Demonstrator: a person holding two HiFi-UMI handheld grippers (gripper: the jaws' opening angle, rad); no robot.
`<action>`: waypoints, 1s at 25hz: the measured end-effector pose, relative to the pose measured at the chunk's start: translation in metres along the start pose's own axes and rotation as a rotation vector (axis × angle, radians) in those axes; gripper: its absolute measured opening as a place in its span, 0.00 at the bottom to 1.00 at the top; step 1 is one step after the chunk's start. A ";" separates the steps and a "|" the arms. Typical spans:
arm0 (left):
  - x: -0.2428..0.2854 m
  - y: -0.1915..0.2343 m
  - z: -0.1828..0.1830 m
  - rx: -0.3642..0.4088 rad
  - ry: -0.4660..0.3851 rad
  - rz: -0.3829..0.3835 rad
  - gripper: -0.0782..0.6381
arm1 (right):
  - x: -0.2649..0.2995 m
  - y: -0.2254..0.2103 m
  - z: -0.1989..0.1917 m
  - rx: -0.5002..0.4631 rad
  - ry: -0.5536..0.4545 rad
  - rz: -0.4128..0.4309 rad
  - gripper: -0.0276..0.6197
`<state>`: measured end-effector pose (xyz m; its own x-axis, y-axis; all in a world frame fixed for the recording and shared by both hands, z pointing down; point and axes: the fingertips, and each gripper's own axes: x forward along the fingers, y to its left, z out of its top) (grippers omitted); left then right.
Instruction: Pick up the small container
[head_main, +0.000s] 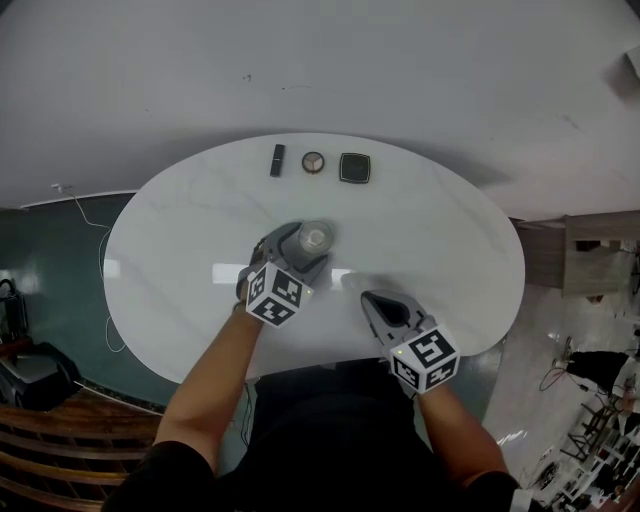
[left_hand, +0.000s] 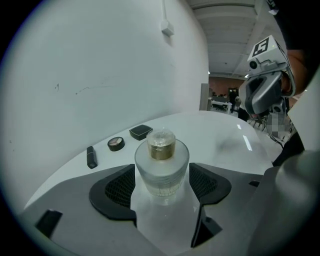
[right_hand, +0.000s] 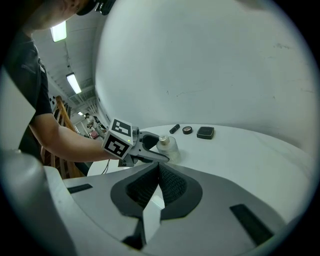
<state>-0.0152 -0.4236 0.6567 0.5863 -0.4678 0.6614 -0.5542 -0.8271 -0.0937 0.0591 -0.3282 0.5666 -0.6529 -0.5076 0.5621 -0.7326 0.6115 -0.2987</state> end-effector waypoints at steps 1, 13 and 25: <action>0.003 0.000 0.001 -0.004 -0.005 -0.002 0.57 | -0.001 0.000 -0.001 0.003 0.001 0.002 0.04; 0.042 -0.001 0.004 0.035 -0.002 -0.057 0.58 | -0.001 0.001 -0.014 0.029 0.024 0.015 0.03; 0.047 0.000 0.008 0.060 -0.041 -0.036 0.59 | -0.004 -0.015 -0.017 0.064 0.020 -0.010 0.04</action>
<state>0.0167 -0.4485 0.6823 0.6292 -0.4490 0.6344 -0.4967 -0.8601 -0.1160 0.0758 -0.3246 0.5823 -0.6420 -0.5012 0.5802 -0.7504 0.5658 -0.3416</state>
